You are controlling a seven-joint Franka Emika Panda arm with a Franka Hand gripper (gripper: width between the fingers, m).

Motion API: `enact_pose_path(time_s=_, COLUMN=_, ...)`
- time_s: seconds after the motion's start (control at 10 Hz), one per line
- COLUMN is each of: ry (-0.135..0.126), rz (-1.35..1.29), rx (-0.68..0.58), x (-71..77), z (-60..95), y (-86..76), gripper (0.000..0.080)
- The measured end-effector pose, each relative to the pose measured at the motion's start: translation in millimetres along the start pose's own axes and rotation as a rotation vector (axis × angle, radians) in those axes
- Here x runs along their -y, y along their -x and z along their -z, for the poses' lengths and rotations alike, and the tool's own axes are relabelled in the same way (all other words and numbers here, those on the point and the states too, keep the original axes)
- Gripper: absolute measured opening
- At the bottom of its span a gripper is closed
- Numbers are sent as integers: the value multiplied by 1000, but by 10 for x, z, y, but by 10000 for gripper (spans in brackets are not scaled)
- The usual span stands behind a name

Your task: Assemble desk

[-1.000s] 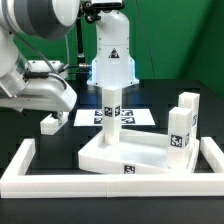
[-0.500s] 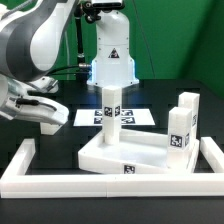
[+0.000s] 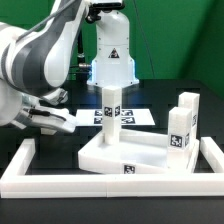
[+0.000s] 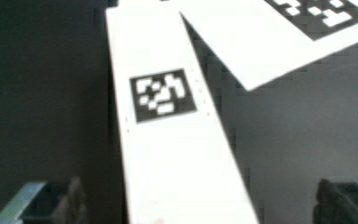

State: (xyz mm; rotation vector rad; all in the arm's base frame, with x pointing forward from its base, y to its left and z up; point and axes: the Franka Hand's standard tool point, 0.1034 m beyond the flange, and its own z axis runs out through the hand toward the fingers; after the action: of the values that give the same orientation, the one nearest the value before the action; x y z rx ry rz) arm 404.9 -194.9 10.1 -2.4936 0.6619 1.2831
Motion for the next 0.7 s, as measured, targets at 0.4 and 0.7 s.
enact_pose_path(time_s=0.4, ry=-2, rz=-2, rx=-2, x=-19, z=3, y=-6, gripper=387)
enact_pose_path(time_s=0.7, ry=-4, rz=-3, rx=-2, x=-25, z=4, y=-6, gripper=288)
